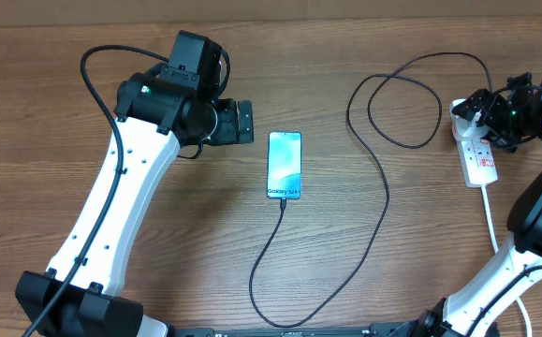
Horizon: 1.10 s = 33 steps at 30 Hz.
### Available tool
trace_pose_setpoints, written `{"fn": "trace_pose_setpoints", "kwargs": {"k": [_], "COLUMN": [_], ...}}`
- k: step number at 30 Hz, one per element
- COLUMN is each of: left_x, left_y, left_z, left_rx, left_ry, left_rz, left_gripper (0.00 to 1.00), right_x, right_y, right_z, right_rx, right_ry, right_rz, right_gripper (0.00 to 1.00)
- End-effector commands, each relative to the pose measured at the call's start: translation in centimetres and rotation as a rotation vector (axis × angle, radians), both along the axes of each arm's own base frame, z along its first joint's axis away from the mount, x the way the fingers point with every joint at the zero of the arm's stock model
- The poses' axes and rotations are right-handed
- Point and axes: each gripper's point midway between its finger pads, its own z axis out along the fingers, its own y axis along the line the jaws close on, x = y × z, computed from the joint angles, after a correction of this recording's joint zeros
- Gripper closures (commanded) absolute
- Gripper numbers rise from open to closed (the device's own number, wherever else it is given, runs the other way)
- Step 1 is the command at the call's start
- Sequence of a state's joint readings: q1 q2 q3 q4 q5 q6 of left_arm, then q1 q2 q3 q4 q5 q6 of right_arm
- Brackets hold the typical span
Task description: Plug charger to phone and switch on socket
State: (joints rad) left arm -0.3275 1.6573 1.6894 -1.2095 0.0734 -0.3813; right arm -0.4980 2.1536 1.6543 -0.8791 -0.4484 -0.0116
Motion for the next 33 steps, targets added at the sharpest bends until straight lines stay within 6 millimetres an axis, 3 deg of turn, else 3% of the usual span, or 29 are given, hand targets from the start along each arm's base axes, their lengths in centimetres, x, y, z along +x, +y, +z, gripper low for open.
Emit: {"fn": "trace_pose_setpoints", "kwargs": {"k": [1,22,33], "left_x": [0.1,0.1,0.1], "left_y": [0.1,0.1,0.1], "left_z": [-0.1,-0.1,-0.1], "left_rx": [0.017,0.017,0.017], "left_ry": [-0.005,-0.005,-0.005], "left_rz": [-0.019,-0.019,-0.019], "left_gripper": [0.0,0.0,0.0], "right_x": [0.8,-0.4,-0.6], "right_y": [-0.5,-0.7,0.1], "right_z": [-0.1,-0.7,-0.6], "right_rx": [-0.01,-0.048,-0.011], "right_ry": [-0.034,0.02,0.023], "right_rz": [0.027,0.052,0.061], "right_gripper": [0.01,0.02,0.02]}}
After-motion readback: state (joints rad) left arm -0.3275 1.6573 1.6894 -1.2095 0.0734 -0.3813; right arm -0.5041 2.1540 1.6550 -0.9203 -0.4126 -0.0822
